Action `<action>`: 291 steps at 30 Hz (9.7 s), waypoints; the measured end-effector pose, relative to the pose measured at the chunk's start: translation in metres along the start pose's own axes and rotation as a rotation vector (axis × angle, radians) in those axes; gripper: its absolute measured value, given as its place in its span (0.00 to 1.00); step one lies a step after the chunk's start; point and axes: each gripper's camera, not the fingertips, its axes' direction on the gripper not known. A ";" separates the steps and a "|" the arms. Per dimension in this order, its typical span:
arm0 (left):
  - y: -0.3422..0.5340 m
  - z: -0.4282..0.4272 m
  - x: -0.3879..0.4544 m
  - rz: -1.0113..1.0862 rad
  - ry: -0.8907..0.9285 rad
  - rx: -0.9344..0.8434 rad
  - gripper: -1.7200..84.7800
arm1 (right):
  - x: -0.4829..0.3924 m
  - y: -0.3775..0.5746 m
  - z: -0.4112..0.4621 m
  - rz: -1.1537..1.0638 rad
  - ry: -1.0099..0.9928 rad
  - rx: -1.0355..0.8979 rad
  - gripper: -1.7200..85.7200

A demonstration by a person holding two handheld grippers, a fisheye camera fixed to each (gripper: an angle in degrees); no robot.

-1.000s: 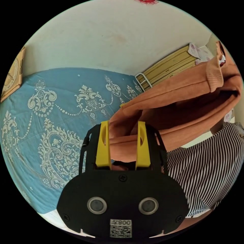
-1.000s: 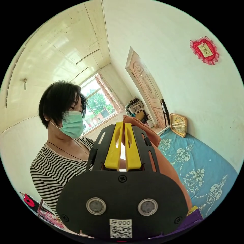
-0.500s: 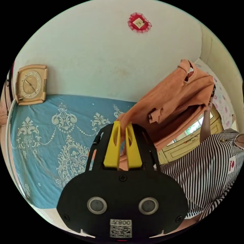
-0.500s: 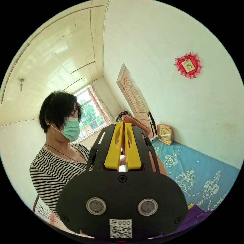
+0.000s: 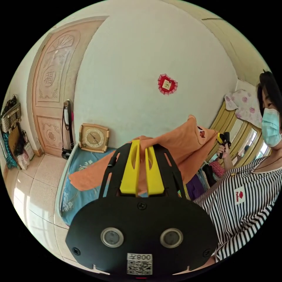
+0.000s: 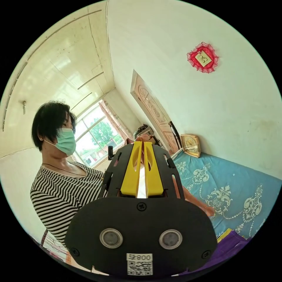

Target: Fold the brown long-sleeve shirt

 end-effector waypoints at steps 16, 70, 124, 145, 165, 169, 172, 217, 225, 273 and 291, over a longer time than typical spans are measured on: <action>-0.067 -0.129 -0.005 0.197 -0.123 0.184 0.02 | -0.069 0.035 0.036 -0.319 -0.021 -0.021 0.03; 0.207 0.467 -0.792 -0.996 -0.161 -0.912 0.15 | 0.453 0.618 0.505 1.357 0.600 -0.442 0.11; 0.541 0.430 -0.847 -0.911 0.078 -1.273 0.12 | 0.320 0.810 0.712 1.355 0.474 -0.882 0.11; 0.650 0.326 -0.821 -1.088 0.170 -1.120 0.14 | 0.292 0.626 0.722 1.053 -0.241 -0.467 0.03; 0.734 0.391 -0.770 -1.284 0.102 -0.932 0.14 | 0.320 0.533 0.756 0.983 -0.117 -0.551 0.03; 0.739 0.418 -0.761 -1.315 0.118 -0.929 0.11 | 0.329 0.531 0.758 0.984 -0.091 -0.574 0.03; 0.733 0.431 -0.752 -1.266 0.088 -0.977 0.08 | 0.334 0.531 0.757 0.989 -0.074 -0.586 0.03; 0.566 0.786 -0.689 -0.356 -0.227 -1.602 0.02 | 0.388 0.723 0.941 0.591 0.642 -1.435 0.02; 0.538 0.838 -0.705 -0.466 -0.130 -1.557 0.02 | 0.406 0.735 0.909 0.730 0.634 -1.329 0.02; 0.174 1.340 -0.541 0.257 0.367 -0.754 0.03 | 0.610 0.638 0.476 0.967 0.938 -0.085 0.04; 0.140 1.262 -0.734 -0.044 -0.103 -0.688 0.04 | 0.618 0.546 0.619 0.811 0.905 -0.227 0.09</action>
